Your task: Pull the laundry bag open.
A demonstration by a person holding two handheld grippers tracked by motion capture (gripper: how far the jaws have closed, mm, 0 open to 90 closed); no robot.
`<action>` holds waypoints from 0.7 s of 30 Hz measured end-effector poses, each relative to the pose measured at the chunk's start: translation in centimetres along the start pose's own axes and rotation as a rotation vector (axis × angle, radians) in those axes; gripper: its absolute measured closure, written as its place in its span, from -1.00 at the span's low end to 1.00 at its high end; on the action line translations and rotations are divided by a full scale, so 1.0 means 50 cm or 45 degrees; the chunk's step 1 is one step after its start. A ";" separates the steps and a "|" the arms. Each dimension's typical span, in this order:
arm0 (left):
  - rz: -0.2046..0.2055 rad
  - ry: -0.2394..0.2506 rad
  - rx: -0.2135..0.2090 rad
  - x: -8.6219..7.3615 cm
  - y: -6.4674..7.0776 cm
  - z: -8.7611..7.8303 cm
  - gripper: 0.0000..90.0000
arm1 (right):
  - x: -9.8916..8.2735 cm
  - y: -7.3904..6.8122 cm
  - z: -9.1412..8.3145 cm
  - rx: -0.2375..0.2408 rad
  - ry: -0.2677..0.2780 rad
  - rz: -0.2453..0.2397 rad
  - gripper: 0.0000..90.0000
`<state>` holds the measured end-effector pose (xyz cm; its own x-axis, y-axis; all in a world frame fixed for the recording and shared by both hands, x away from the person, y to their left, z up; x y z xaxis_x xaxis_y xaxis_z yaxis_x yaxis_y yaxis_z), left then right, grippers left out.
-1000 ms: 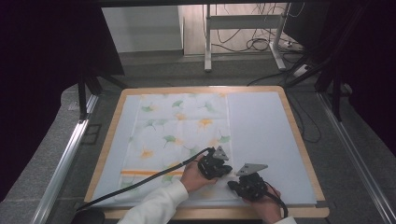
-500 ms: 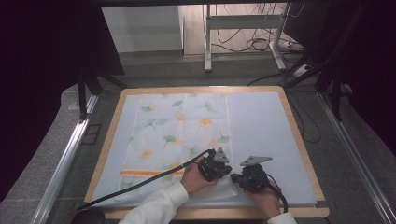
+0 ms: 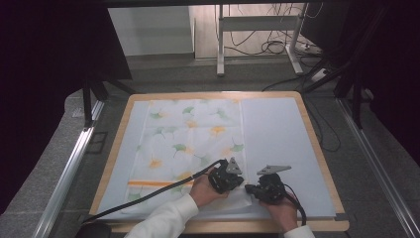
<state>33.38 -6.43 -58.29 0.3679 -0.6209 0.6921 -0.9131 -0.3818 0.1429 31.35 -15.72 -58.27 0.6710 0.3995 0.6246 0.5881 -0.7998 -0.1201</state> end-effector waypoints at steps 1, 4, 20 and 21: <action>-0.003 -0.001 -0.001 0.000 0.000 -0.001 1.00 | 0.000 0.000 0.000 -0.004 0.000 0.003 0.99; -0.002 -0.006 0.005 -0.002 -0.001 -0.003 1.00 | 0.000 0.001 0.001 0.006 0.005 0.003 0.99; -0.068 0.018 0.003 -0.041 -0.020 -0.041 1.00 | -0.001 0.004 0.001 0.028 0.004 0.022 0.99; -0.078 0.023 0.000 -0.043 -0.022 -0.043 1.00 | -0.001 0.005 0.000 0.031 0.004 0.020 0.99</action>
<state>33.22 -3.20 -58.39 0.4198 -0.5839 0.6949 -0.8890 -0.4188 0.1852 31.46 -15.92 -58.35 0.6789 0.3857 0.6248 0.5882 -0.7950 -0.1484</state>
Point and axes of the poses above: each handheld gripper's, and its own axes: z roughly forward along the jaws, x roughly out of its top, y roughly to its right, the point moved 8 cm from there along z, roughly forward along the jaws, and after that the axes turned 8 degrees about -x, right-handed, at the moved point
